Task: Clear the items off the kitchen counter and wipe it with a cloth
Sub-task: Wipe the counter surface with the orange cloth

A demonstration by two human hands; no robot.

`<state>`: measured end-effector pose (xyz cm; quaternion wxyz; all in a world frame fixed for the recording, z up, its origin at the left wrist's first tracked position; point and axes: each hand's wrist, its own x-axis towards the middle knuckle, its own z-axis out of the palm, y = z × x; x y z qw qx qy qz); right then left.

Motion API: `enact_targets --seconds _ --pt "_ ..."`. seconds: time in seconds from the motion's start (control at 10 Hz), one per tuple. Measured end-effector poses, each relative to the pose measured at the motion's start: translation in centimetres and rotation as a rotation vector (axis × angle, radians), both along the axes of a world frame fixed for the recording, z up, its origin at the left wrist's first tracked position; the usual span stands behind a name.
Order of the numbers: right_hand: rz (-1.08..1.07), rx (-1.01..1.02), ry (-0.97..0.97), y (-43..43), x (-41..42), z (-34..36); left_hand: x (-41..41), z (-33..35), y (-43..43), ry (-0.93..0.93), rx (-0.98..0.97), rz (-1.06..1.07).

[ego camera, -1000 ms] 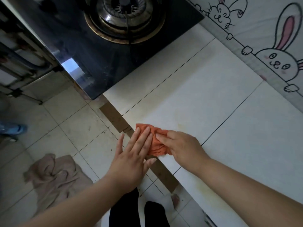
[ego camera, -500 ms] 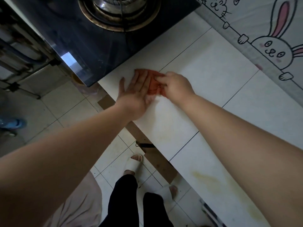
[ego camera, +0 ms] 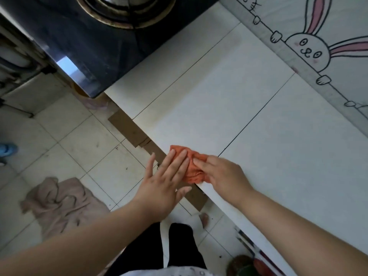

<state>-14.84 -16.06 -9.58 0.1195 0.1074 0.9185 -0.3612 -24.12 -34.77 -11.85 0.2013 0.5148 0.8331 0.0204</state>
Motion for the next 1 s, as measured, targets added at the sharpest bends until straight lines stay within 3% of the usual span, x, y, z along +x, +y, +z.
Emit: enact_targets --seconds 0.1,0.3,0.4,0.5,0.7,0.8,1.0 --pt "0.057 0.144 0.062 3.5 -4.1 -2.1 -4.1 0.1 2.7 0.066 -0.005 -0.022" --pt "-0.347 0.226 0.041 9.5 -15.9 -2.1 -14.9 0.3 12.2 0.173 -0.091 0.022" --pt "-0.427 0.266 0.006 10.5 -17.7 -2.2 -16.0 0.6 14.2 0.119 -0.086 0.044" --pt "-0.462 0.196 0.021 8.8 -15.9 -3.1 -14.2 0.6 13.1 0.091 -0.049 0.074" --pt "-0.106 0.363 0.099 2.3 -4.7 -1.6 -6.0 -0.4 4.9 0.116 -0.002 -0.045" --pt "-0.069 0.381 0.057 -1.1 0.7 -1.8 -1.7 -0.2 1.6 0.099 0.017 -0.102" --pt "-0.009 0.401 0.098 -1.0 2.8 -2.1 -1.1 0.2 1.2 0.079 0.046 -0.180"
